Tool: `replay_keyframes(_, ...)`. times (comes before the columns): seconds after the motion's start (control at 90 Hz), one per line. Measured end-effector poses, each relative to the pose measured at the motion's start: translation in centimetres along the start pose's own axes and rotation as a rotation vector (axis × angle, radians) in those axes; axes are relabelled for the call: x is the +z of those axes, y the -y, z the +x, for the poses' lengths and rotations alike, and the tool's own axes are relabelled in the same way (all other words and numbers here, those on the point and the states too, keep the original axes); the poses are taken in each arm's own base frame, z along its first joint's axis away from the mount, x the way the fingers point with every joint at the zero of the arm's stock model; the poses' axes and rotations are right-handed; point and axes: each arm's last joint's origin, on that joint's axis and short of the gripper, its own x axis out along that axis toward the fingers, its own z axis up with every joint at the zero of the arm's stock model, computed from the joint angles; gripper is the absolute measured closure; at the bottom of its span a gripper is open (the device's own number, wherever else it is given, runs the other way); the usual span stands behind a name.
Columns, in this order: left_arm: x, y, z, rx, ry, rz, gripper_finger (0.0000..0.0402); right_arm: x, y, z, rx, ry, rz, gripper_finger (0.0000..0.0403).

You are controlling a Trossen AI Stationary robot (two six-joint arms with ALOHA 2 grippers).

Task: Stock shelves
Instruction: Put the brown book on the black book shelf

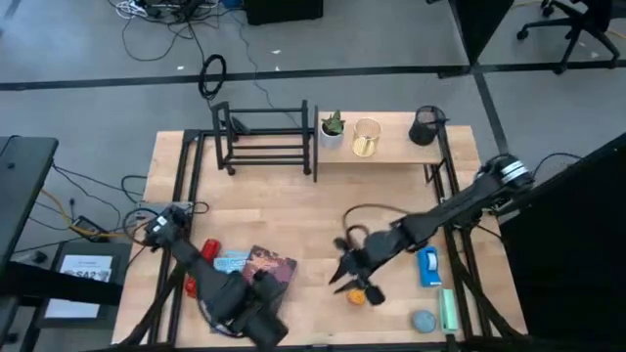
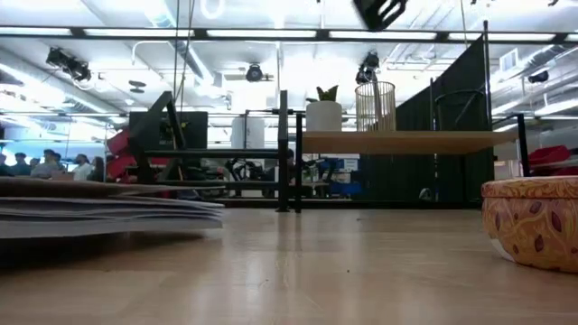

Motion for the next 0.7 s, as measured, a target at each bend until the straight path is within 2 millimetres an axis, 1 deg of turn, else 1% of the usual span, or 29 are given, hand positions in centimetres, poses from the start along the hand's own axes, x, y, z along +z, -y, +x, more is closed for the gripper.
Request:
replay_keyframes(0.089,-1.8,-1.3,0.4,0.046,0.021,-0.070,0.0269,-0.2,0.0,2.3,0.023,-0.036,0.033,0.0314)
replay_keyframes(0.211,-3.6,-4.2,1.0,0.070,0.066,-0.185,0.0269,0.0,-0.4,4.5,0.076,-0.053,0.049,0.0314)
replay_keyframes(0.3,-3.9,-6.8,1.6,-0.007,0.119,-0.276,0.0269,0.2,-0.9,5.5,0.092,-0.056,0.060,0.0314)
replay_keyframes(0.344,-3.8,-8.3,2.1,-0.081,0.142,-0.318,0.0269,0.3,-0.9,5.8,0.096,-0.056,0.074,0.0314)
replay_keyframes(0.389,-3.7,-9.8,2.9,-0.145,0.160,-0.348,0.0269,0.2,-0.9,6.0,0.094,-0.058,0.091,0.0314)
replay_keyframes(0.456,-3.6,-11.8,4.6,-0.214,0.170,-0.370,0.0269,-0.2,-0.6,6.2,0.073,-0.082,0.127,0.0314)
replay_keyframes(0.544,-3.3,-14.3,6.8,-0.248,0.171,-0.386,0.0269,-0.8,-0.3,6.3,-0.015,-0.114,0.177,0.0314)
replay_keyframes(0.622,-3.2,-15.9,8.7,-0.256,0.176,-0.405,0.0268,-1.2,-0.1,6.6,-0.057,-0.130,0.214,0.0314)
replay_keyframes(0.7,-3.2,-16.8,10.7,-0.271,0.181,-0.411,0.0268,-1.6,0.3,7.1,-0.076,-0.130,0.256,0.0314)
